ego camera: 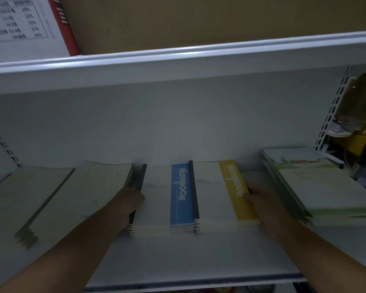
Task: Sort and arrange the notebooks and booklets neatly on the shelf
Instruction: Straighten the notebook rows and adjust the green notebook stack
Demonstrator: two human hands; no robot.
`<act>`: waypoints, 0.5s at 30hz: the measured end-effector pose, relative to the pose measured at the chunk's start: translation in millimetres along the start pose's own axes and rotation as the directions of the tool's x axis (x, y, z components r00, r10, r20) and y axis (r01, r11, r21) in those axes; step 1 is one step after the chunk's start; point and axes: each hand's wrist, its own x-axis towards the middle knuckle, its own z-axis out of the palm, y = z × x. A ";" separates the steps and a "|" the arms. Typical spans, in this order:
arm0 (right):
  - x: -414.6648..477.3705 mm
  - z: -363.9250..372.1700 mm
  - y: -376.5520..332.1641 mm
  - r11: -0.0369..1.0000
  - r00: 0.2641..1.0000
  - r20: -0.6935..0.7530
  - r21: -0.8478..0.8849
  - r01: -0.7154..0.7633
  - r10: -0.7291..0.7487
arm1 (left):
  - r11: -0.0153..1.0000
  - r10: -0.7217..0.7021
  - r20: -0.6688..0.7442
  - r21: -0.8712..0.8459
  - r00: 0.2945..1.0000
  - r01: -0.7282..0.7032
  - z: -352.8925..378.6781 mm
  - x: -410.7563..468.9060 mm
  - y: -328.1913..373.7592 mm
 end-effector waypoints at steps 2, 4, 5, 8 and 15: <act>1.5 -2.9 3.3 1.000 1.000 0.018 0.024 -0.003 0.002 | 0.997 -0.041 0.005 -0.066 0.999 0.041 -2.3 -6.3 -0.6; 1.5 -5.5 5.1 0.998 0.999 0.044 0.064 -0.004 0.001 | 0.982 -0.045 0.017 -0.185 0.999 0.047 -3.5 -6.3 -5.1; 2.6 -7.2 6.6 0.997 0.999 0.053 0.083 -0.009 0.005 | 0.973 -0.046 0.034 -0.223 0.998 0.052 -4.0 -8.4 -6.9; 7.9 -10.8 8.6 0.993 0.998 0.057 0.112 -0.044 0.038 | 0.976 -0.046 0.033 -0.210 0.998 0.052 -3.6 -11.9 -15.2; 8.4 -5.3 13.4 0.997 0.996 0.071 0.052 0.051 -0.055 | 0.989 -0.034 -0.091 -0.150 0.995 0.020 0.0 -7.1 -2.1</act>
